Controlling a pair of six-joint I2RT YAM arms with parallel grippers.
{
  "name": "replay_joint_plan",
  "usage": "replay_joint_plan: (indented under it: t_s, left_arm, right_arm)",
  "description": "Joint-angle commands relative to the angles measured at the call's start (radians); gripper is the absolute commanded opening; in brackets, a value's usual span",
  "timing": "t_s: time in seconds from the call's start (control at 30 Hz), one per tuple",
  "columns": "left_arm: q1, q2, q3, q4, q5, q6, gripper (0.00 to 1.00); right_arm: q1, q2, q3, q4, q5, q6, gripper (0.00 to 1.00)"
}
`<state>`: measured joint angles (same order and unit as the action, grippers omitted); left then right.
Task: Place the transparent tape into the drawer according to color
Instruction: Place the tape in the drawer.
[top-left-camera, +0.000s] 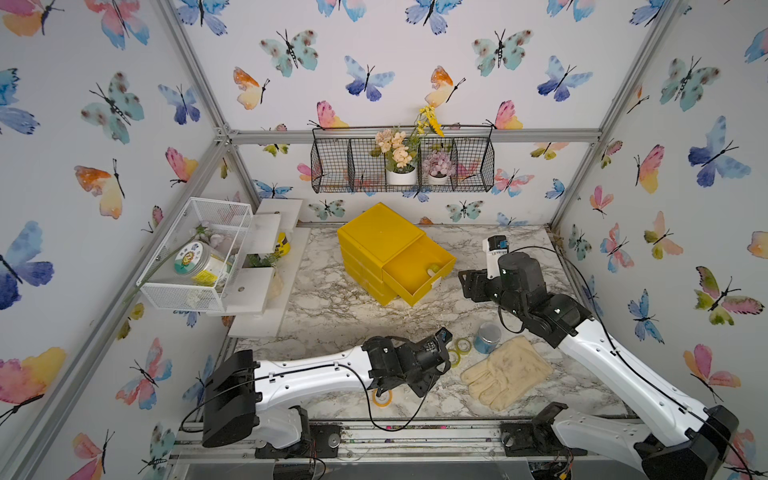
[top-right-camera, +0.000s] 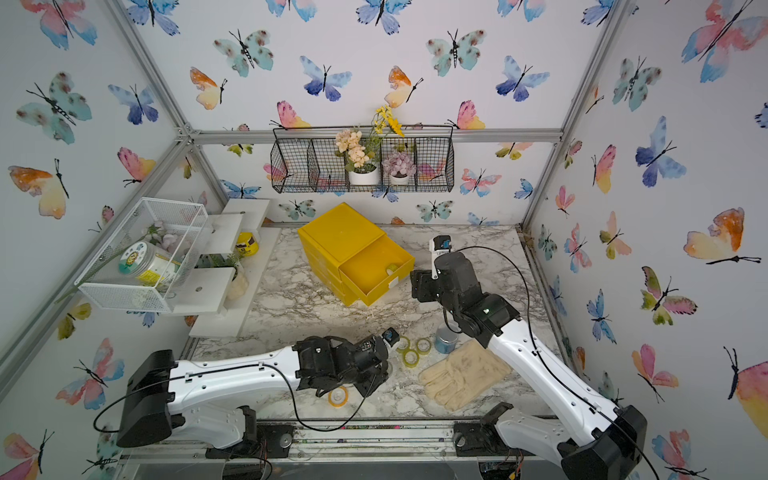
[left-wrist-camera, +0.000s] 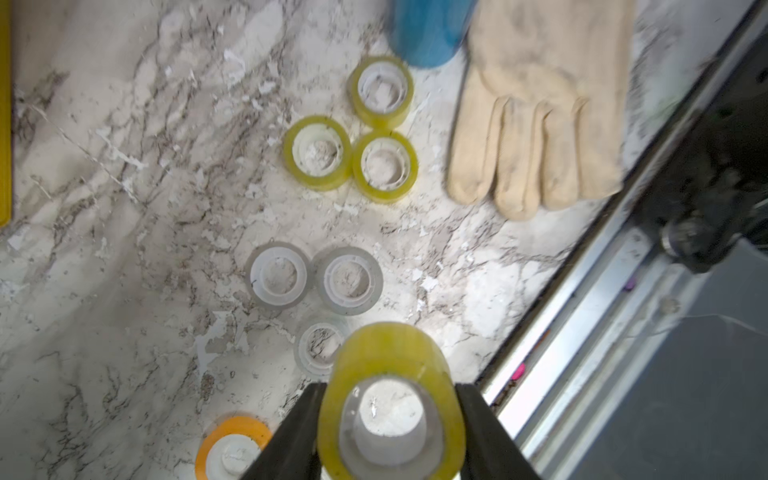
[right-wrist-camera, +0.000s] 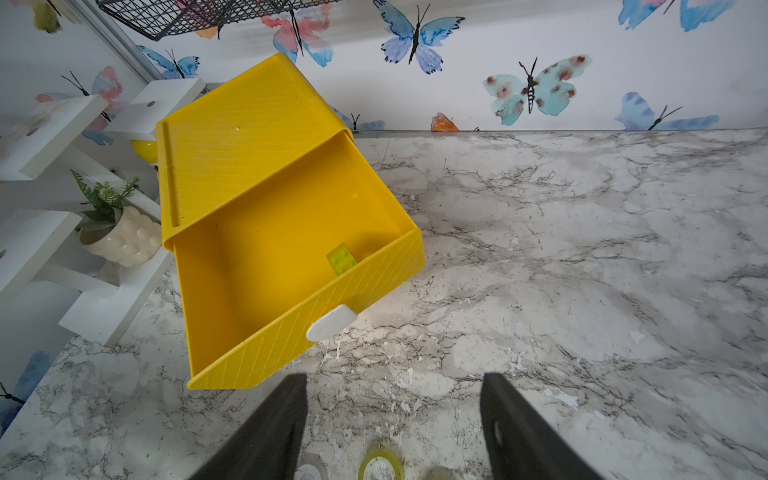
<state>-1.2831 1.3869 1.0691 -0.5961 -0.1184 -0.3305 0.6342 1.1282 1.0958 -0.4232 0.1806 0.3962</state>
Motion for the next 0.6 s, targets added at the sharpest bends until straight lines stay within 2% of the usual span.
replay_joint_plan:
  t_s: [0.0, 0.07, 0.2, 0.33, 0.57]
  left_arm:
    - [0.040, -0.083, 0.066, -0.036, 0.087, -0.005, 0.42]
    - [0.086, -0.115, 0.095, -0.023, 0.145, 0.000, 0.42]
    - [0.154, -0.147, 0.171, 0.001, 0.067, 0.019, 0.43]
    - [0.293, -0.139, 0.274, 0.014, 0.079, 0.021, 0.43]
    - [0.482, 0.013, 0.378, 0.048, 0.036, -0.019, 0.45]
  right_arm:
    - [-0.001, -0.012, -0.010, 0.023, 0.026, 0.013, 0.70]
    - [-0.001, -0.011, -0.014, 0.030, 0.021, 0.017, 0.70]
    - [-0.001, -0.002, -0.014, 0.037, 0.012, 0.024, 0.70]
    - [-0.001, -0.002, -0.014, 0.040, 0.013, 0.029, 0.70]
    - [-0.001, -0.008, -0.013, 0.040, 0.026, 0.039, 0.70]
